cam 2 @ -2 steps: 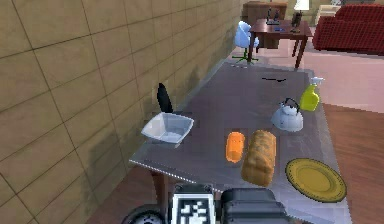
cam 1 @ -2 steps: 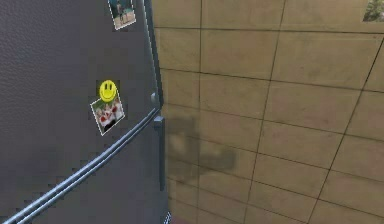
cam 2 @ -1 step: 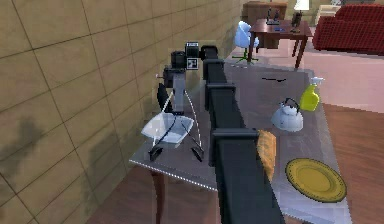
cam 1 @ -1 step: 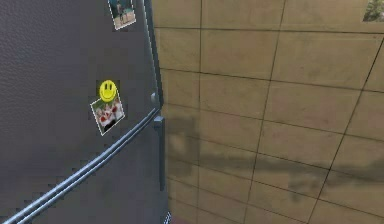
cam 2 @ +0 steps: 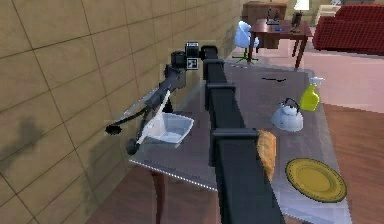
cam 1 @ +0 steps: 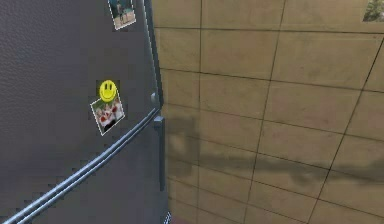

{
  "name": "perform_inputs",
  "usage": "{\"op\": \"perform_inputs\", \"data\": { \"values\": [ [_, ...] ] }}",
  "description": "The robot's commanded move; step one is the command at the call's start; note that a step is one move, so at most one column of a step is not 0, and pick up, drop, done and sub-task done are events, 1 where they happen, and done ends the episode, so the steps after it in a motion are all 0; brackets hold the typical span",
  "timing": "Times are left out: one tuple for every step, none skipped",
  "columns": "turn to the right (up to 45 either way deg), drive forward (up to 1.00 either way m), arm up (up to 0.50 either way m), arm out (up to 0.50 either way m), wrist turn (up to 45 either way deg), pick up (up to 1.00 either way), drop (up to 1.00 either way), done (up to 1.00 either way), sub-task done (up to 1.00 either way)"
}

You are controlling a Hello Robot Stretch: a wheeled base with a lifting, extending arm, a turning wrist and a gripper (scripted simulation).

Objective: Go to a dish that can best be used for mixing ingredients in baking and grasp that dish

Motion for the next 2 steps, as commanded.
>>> {"op": "perform_inputs", "data": {
  "values": [
    [0.0,0.00,0.00,0.00,45.0,0.00,0.00,0.00,0.00],
    [0.0,0.00,0.00,0.00,45.0,0.00,0.00,0.00,0.00]
  ]
}}
